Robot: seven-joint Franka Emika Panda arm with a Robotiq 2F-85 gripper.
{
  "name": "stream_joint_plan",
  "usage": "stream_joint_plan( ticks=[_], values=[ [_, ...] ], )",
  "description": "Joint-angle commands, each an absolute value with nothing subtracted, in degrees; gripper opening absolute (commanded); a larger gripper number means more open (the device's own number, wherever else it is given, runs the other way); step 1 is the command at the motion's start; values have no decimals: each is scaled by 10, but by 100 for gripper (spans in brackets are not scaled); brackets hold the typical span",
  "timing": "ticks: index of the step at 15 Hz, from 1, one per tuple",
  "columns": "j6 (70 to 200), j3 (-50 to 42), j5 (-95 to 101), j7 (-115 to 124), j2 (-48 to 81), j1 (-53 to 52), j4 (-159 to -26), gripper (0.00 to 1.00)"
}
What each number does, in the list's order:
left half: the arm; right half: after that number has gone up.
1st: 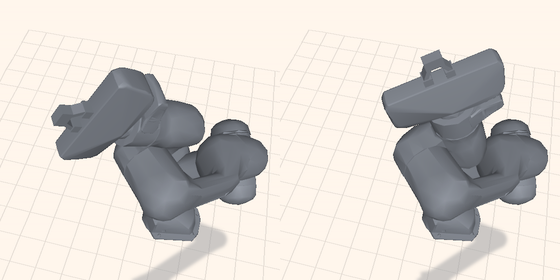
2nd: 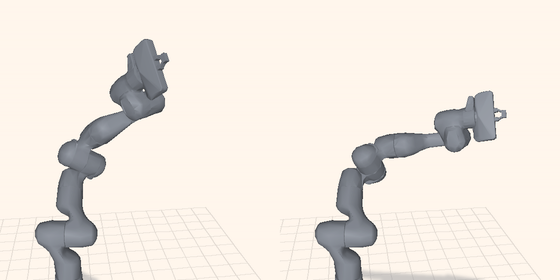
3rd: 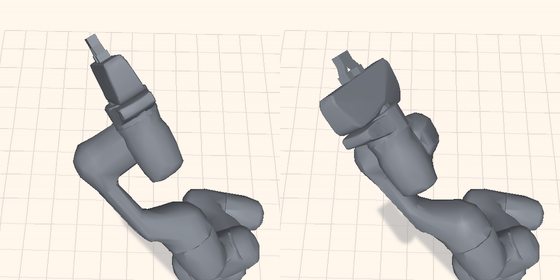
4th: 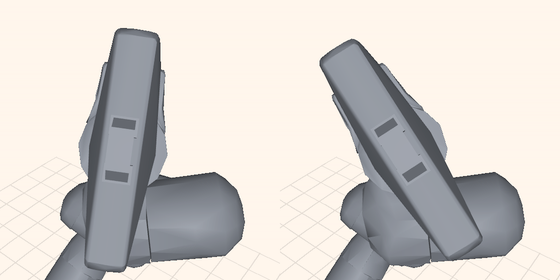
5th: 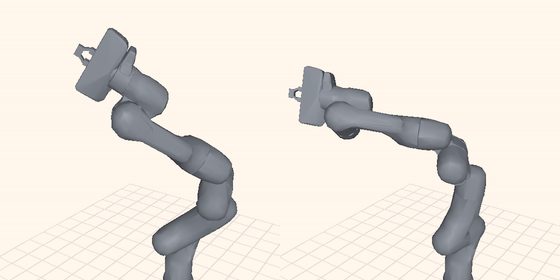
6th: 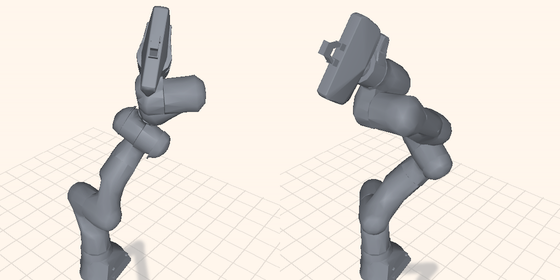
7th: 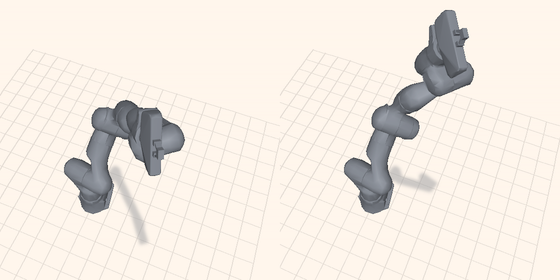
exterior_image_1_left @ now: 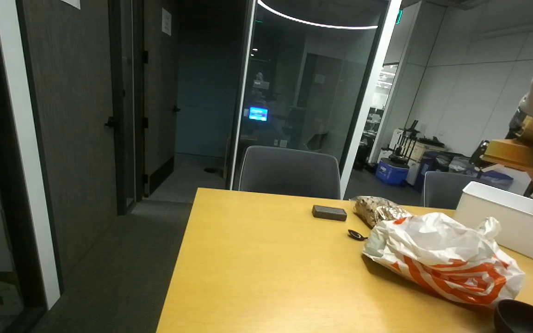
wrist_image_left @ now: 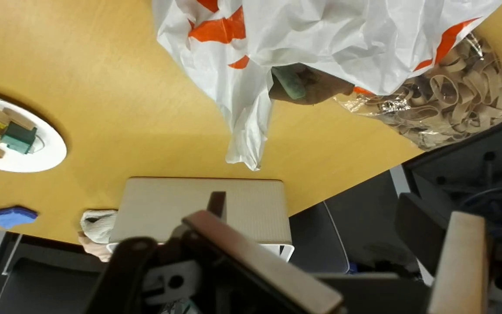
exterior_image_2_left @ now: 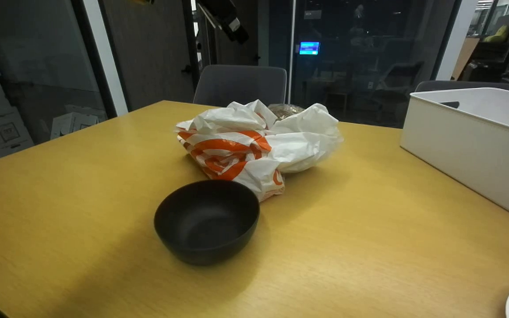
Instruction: Put the items on the table in the plastic bag
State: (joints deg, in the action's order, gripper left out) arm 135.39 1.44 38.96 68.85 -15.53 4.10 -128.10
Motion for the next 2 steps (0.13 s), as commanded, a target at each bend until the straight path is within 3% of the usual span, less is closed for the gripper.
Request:
stream_joint_plan(
  ticks=[1,2],
  values=[
    [1354,22,386,684,-152,50,-1278,100],
    [1354,22,386,683,-151,49,-1278,100]
  ],
)
